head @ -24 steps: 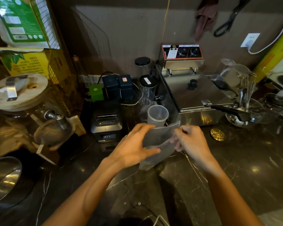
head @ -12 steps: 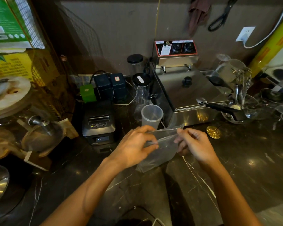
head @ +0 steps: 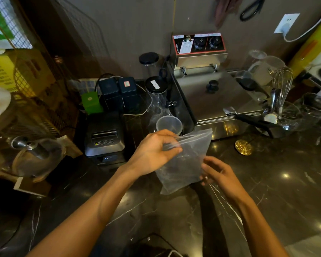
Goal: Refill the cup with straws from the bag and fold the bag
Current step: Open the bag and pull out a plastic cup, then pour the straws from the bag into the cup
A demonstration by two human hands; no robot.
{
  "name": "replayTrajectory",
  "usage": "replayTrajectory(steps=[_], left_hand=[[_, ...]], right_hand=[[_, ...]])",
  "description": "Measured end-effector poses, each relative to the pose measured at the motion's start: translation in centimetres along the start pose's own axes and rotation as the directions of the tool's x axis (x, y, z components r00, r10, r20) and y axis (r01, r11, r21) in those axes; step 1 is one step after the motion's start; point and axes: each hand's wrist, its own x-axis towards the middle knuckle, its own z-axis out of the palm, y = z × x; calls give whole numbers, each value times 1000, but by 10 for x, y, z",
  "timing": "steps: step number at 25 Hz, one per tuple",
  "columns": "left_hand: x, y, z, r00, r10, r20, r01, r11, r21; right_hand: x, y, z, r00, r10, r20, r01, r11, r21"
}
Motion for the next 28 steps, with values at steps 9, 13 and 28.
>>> replayTrajectory(steps=[9,13,28], left_hand=[[24,-15,21,998,-19,62,26,993,-114],[27,-24,15,998,-45,40,49,993,-104],[59,-68,34,972,-222,77,197,949,248]], right_hand=[[20,9,5,992,35,120,-36,999,4],[28,6,5,993,38,108,-27,994,-106],[8,17,-37,994,59,-96,-58,998,10]])
